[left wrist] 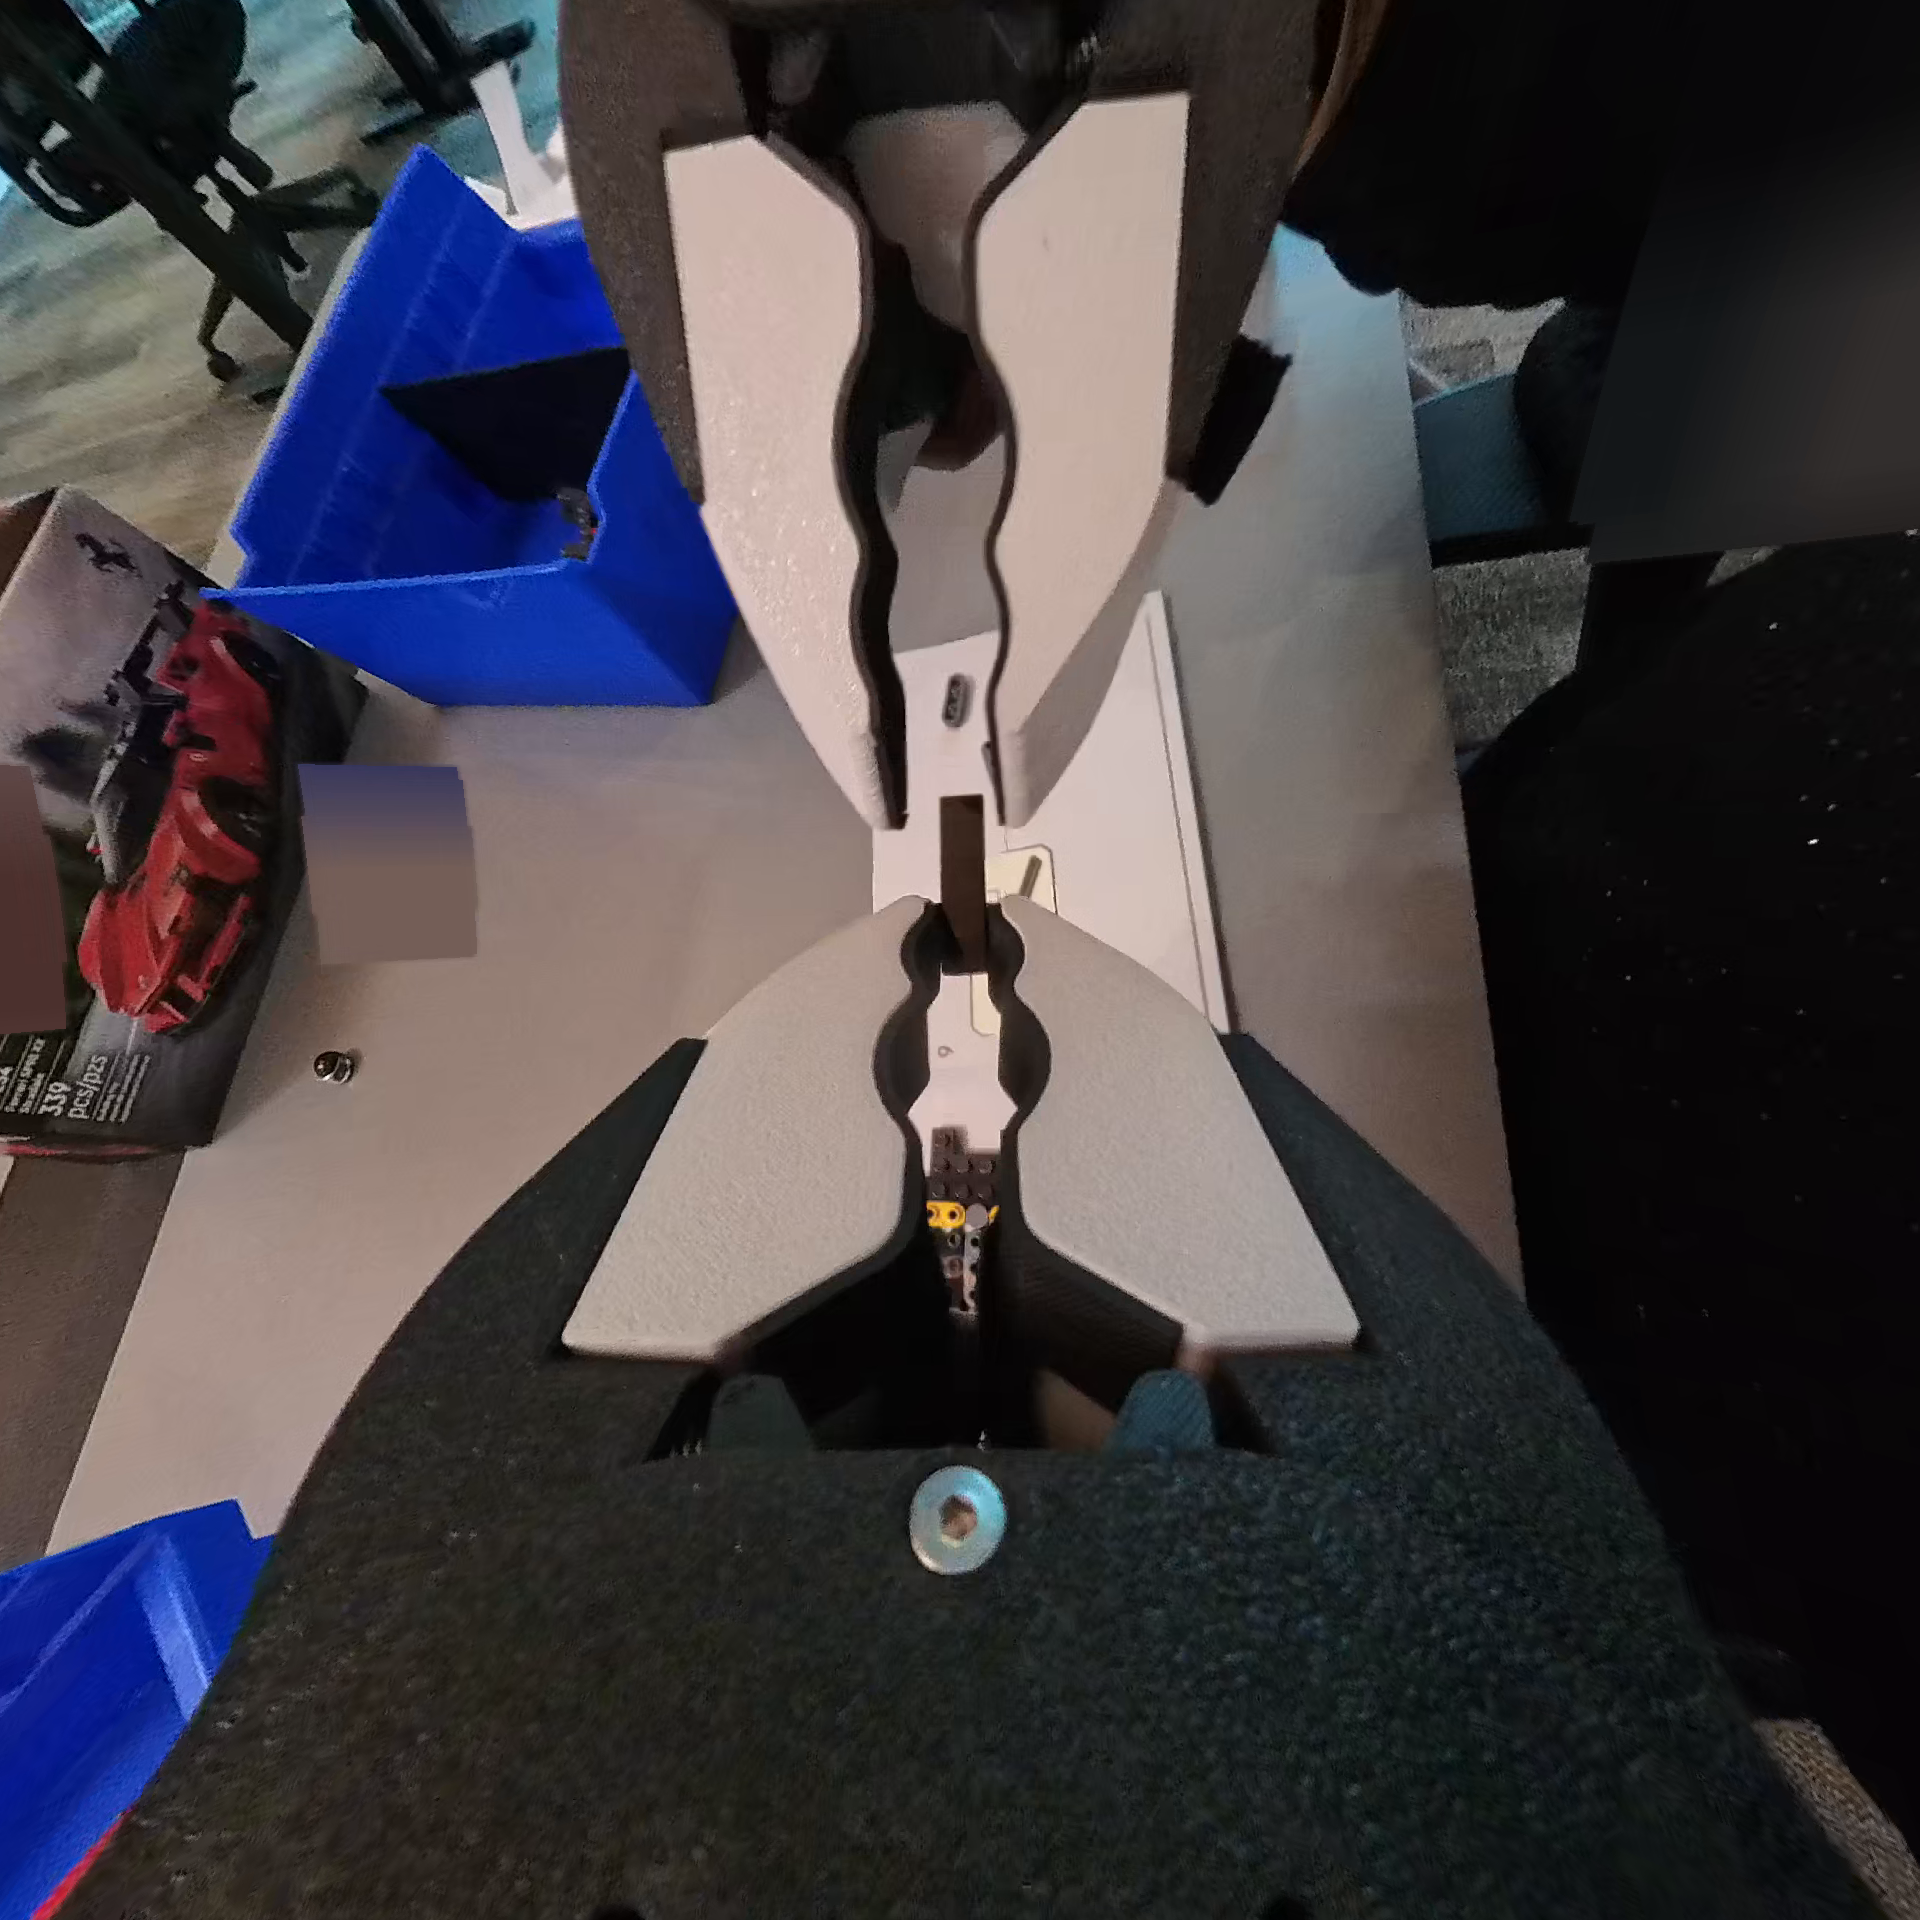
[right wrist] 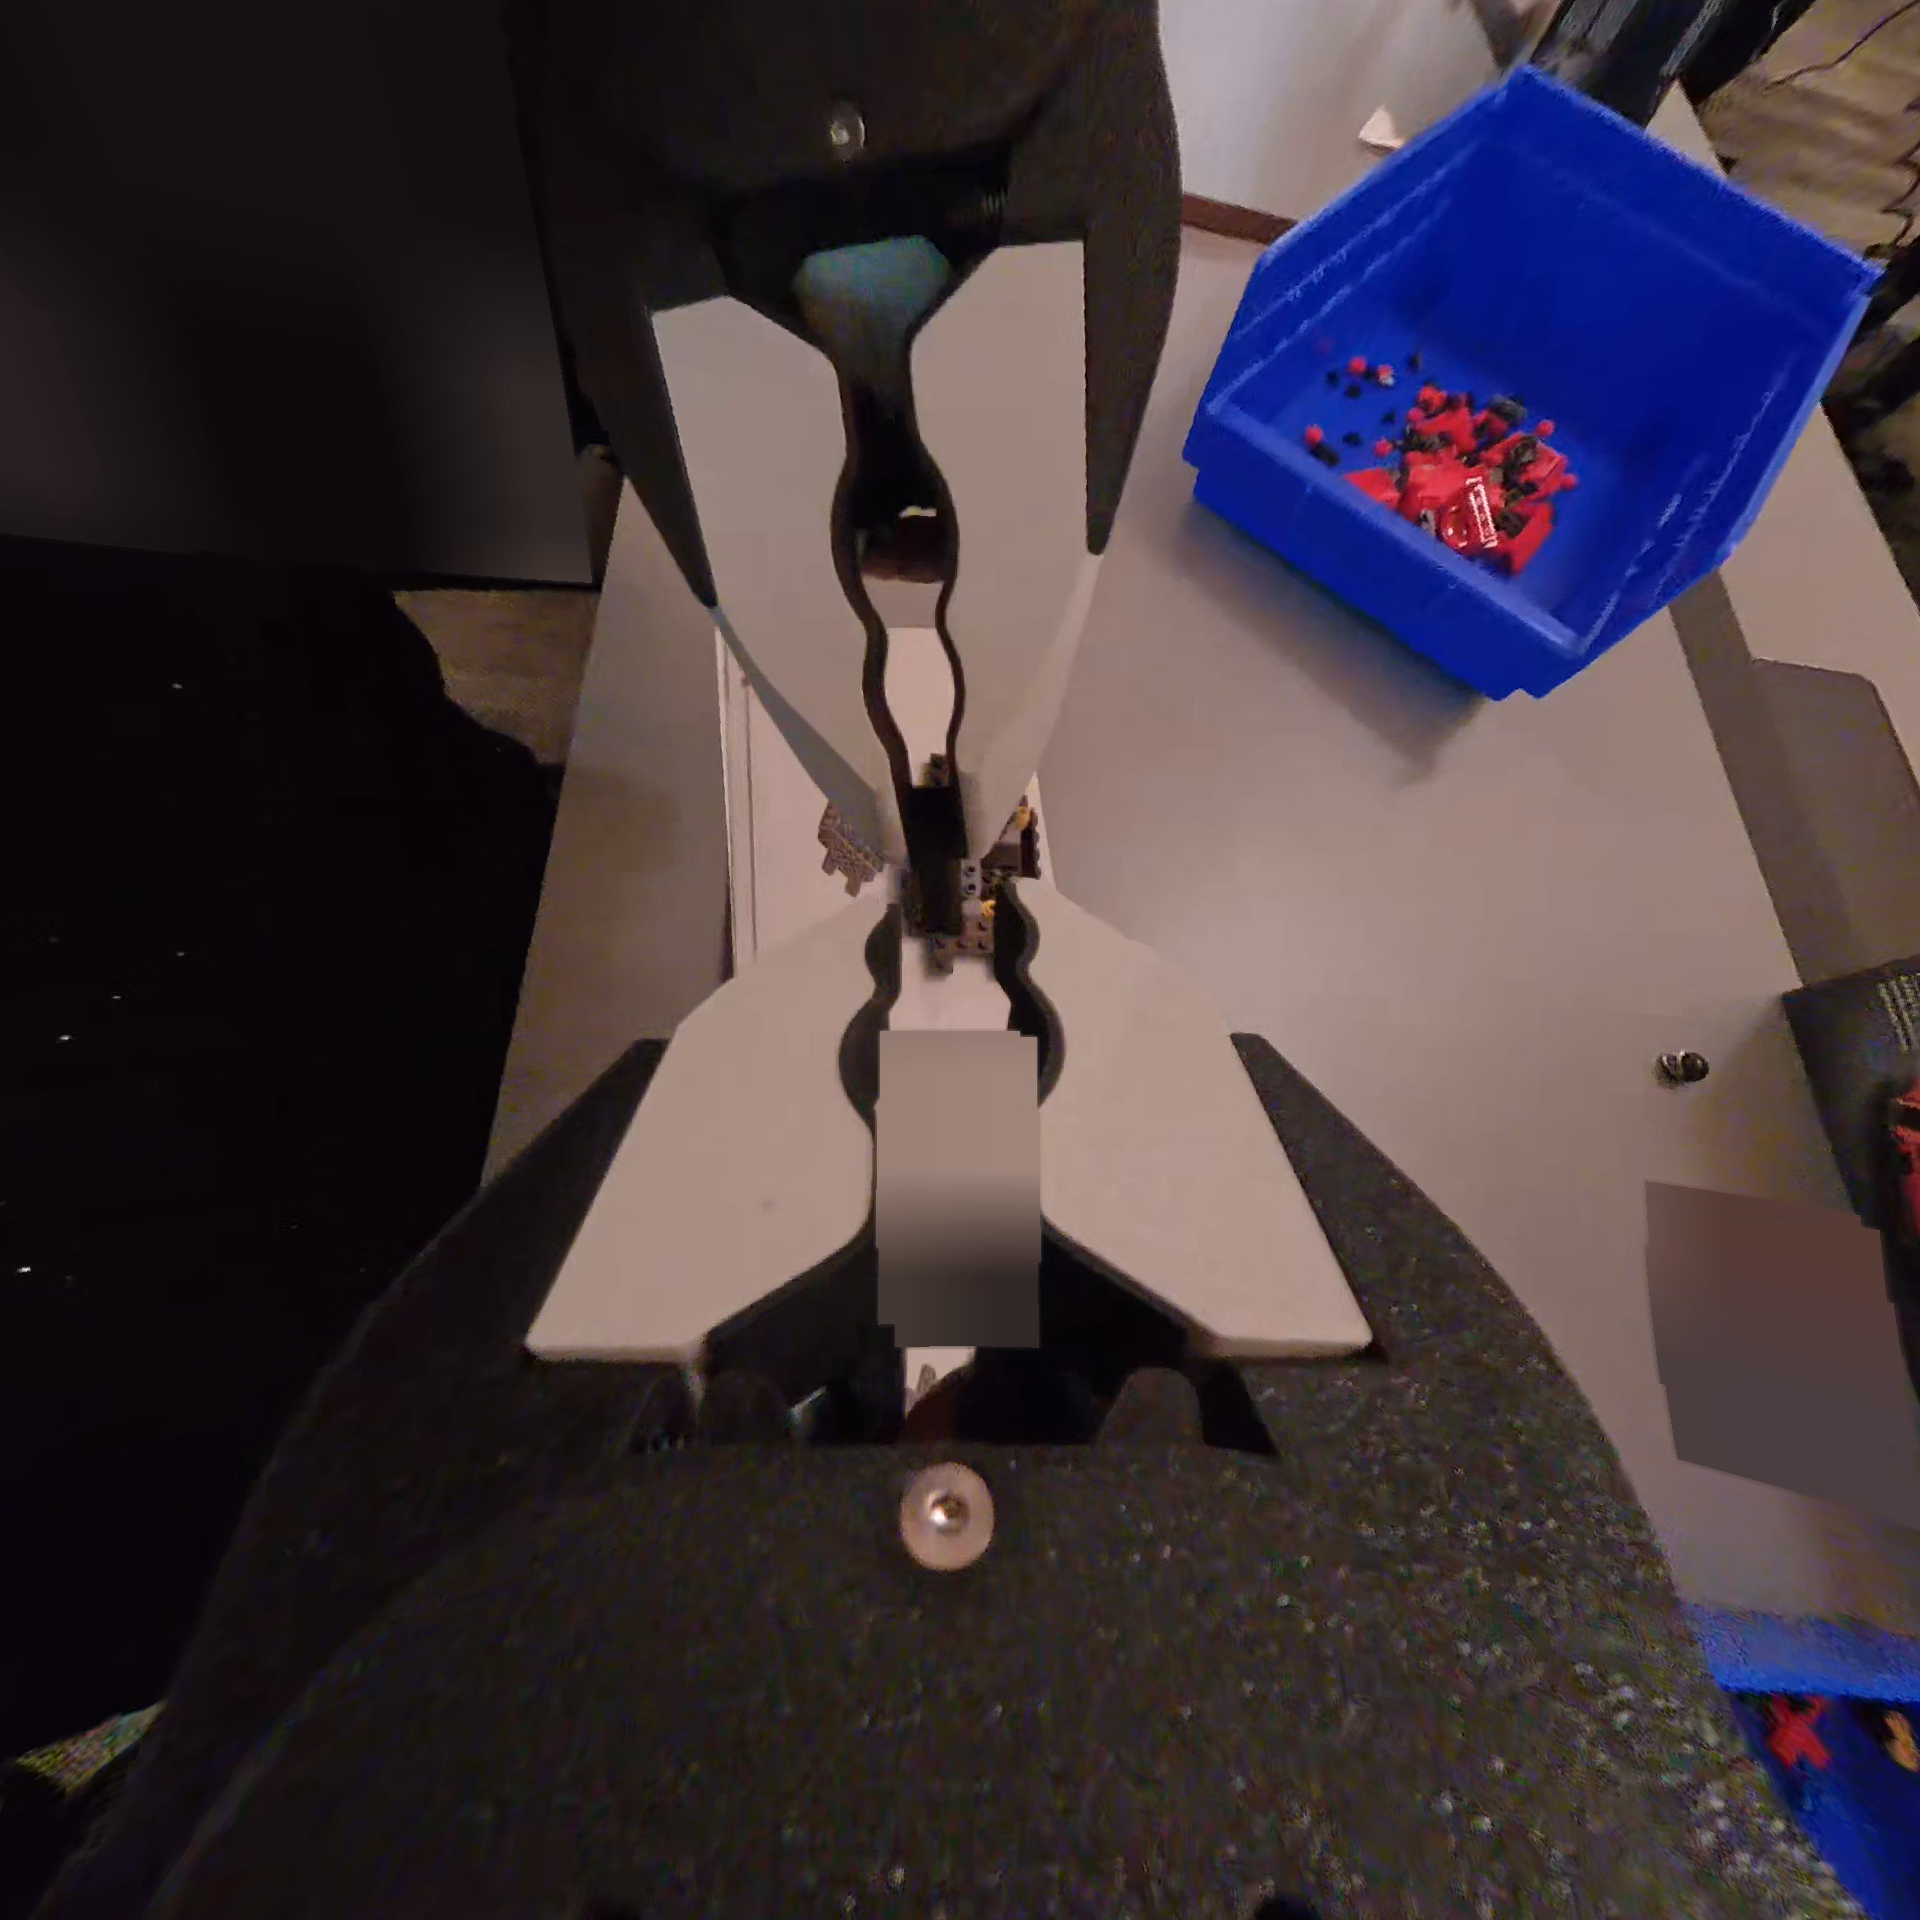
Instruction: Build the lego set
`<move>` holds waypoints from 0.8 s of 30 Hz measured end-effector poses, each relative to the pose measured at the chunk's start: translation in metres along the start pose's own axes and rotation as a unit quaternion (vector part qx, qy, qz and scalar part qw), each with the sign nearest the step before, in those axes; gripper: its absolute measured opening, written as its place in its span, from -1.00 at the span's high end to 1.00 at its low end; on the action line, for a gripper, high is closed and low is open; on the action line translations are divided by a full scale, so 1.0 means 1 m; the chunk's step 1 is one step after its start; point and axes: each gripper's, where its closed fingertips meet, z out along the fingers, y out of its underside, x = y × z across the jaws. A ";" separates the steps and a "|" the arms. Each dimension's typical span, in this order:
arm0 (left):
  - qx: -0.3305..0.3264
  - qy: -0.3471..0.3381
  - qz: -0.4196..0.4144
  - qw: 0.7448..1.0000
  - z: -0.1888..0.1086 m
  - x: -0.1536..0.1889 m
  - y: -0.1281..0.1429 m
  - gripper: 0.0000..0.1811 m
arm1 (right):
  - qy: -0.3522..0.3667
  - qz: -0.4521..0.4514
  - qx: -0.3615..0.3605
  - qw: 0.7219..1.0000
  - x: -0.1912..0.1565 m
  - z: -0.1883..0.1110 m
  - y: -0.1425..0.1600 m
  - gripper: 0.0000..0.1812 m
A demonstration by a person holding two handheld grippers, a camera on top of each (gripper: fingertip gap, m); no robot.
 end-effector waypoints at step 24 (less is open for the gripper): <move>0.011 -0.068 -0.110 0.992 0.004 -0.025 0.048 0.79 | -0.019 0.089 -0.202 0.975 0.021 0.051 0.153 0.91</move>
